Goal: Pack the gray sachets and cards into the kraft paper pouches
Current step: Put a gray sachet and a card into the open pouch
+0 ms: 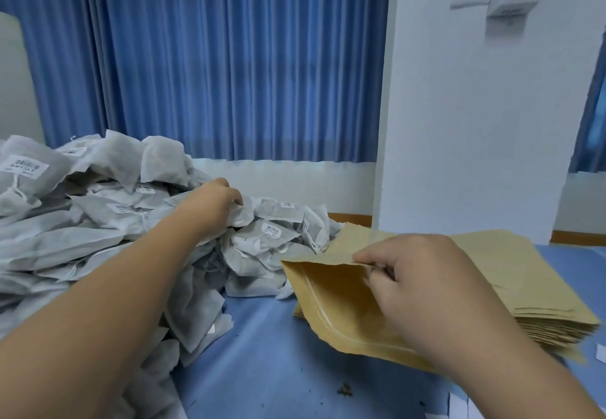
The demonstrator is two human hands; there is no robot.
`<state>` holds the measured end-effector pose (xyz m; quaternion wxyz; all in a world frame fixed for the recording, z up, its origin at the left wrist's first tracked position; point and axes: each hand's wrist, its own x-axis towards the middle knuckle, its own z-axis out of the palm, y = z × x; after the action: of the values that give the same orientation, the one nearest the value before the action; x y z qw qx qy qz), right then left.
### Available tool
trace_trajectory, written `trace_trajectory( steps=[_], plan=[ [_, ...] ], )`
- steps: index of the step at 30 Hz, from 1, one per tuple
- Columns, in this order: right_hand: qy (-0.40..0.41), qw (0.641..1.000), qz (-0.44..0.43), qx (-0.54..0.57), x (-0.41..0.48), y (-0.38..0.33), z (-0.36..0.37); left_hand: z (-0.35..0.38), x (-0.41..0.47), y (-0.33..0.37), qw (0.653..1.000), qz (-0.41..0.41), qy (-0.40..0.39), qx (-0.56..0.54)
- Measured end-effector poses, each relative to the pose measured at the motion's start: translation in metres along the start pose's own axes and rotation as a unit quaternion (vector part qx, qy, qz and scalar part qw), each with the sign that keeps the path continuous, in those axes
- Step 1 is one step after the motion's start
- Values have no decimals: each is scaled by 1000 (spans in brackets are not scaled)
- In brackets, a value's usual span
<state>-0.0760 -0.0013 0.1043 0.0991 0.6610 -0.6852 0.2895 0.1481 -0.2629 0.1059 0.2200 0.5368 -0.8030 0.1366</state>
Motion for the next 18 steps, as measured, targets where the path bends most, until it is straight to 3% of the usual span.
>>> trace_trajectory(
  steps=[3, 7, 10, 14, 16, 18],
  plan=[
    [3, 1000, 3, 12, 1, 4, 1, -11, -16, 10, 985, -21, 121, -124],
    [18, 999, 13, 46, 0, 7, -6, -30, -57, 41, 913, -101, 233, -318],
    [17, 996, 20, 85, -1, 12, -12, -46, -92, 58, 833, -131, 224, -488],
    [4, 995, 31, 93, 1, 18, -15, -75, -133, 72, 725, -49, 152, -670],
    [16, 996, 29, 80, 0, 18, -16, -86, -147, 79, 703, 1, 112, -703],
    [26, 996, 23, 76, 0, 18, -17, -94, -156, 86, 717, 38, 79, -691]
  ],
)
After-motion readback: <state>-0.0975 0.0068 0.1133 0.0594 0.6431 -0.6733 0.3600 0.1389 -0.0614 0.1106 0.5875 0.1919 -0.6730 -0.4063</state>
